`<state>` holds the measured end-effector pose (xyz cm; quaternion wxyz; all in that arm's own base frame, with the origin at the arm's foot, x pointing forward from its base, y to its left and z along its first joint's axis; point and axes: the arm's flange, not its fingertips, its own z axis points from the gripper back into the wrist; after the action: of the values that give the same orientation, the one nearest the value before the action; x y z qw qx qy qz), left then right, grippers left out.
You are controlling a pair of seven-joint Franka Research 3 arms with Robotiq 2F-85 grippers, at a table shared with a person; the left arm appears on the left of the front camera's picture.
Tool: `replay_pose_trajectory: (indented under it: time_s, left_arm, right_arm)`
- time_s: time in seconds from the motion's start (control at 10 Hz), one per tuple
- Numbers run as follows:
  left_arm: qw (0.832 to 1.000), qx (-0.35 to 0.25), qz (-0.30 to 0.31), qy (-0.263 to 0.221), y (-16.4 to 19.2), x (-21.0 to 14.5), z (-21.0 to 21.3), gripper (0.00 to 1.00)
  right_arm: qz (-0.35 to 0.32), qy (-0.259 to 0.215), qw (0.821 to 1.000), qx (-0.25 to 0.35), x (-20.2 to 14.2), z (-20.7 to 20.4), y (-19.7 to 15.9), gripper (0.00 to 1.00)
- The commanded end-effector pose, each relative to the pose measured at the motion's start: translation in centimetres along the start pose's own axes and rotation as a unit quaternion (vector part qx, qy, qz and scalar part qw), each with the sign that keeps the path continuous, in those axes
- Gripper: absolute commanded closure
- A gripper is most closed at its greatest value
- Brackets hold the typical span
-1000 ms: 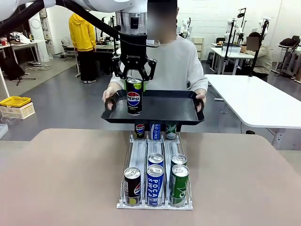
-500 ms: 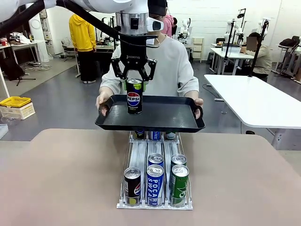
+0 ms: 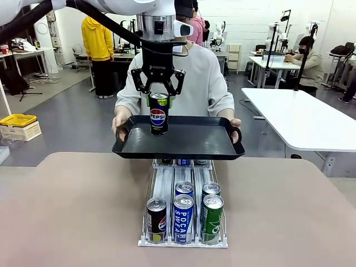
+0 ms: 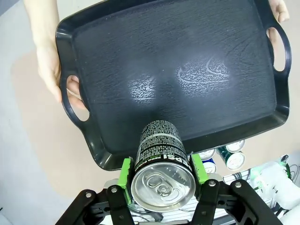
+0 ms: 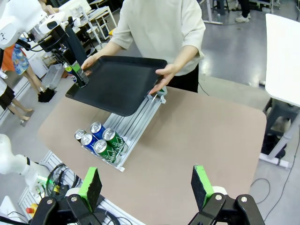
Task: Retrieve and hand over the desired beverage to the person.
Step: Place the picked can on the Handle tray extended by the person.
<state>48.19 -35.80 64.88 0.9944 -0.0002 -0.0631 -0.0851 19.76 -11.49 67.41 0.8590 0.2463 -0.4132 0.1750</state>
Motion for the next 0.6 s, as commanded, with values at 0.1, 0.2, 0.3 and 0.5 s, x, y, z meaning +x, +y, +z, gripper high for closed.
replay_pose_trajectory:
  time_s: [0.1,0.2,0.3,0.5]
  left_arm:
    - [1.000,-0.016,-0.007,0.012,-0.2,0.3,0.2,0.41]
    - [1.000,-0.017,-0.017,0.005,0.4,2.1,0.3,0.41]
    - [1.000,-0.017,-0.019,-0.002,0.6,3.1,0.3,0.41]
    - [1.000,-0.023,-0.015,-0.007,1.0,4.5,-0.6,0.41]
  right_arm:
    - [0.001,-0.001,1.000,0.007,0.0,-0.2,0.1,0.00]
    - [0.001,-0.001,1.000,0.007,0.0,-0.2,0.1,0.00]
    - [0.001,-0.001,1.000,0.007,0.0,-0.2,0.1,0.00]
    - [0.001,-0.001,1.000,0.007,0.0,-0.2,0.1,0.00]
